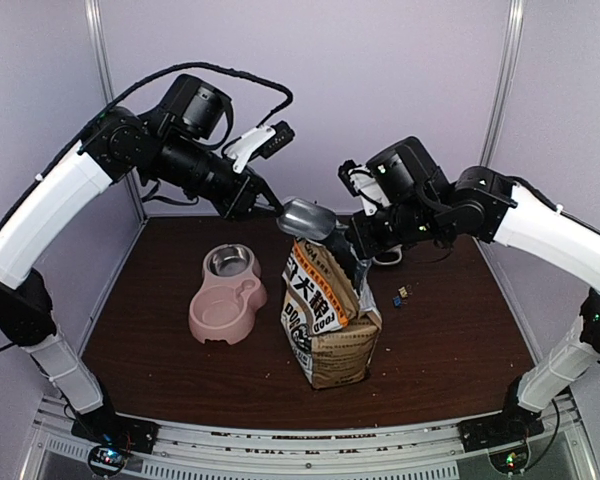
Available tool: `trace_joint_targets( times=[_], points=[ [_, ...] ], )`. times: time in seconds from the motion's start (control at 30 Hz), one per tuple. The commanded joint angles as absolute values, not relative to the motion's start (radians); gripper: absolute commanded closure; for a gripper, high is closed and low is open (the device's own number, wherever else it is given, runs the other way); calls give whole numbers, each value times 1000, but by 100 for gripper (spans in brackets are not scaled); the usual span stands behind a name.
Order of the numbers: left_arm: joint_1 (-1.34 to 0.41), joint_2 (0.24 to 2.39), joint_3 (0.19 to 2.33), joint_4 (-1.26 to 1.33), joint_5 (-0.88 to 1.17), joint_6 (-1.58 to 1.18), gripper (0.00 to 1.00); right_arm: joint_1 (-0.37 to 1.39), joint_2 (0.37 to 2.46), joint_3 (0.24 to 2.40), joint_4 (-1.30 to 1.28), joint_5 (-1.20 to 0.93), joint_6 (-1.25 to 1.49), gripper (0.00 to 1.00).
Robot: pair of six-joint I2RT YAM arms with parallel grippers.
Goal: Serve the pet food
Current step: Insert the spatula into the pet food bag.
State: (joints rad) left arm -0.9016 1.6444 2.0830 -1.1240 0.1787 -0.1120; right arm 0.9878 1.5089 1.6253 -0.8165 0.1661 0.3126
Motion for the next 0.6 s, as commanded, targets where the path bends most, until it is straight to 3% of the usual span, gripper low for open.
trace_joint_targets(
  times=[0.0,0.3,0.57],
  points=[
    [-914,1682,2131,-1184,120,-81,100,975,1443,1662,-751,260,310,100],
    [-937,1827,2317,-1335,133,-33,100,950,1408,1673,-737,269,312,100],
    [-969,1919,2267,-1391,-32,-43,100,950,1420,1600,-652,182,342,100]
  ],
)
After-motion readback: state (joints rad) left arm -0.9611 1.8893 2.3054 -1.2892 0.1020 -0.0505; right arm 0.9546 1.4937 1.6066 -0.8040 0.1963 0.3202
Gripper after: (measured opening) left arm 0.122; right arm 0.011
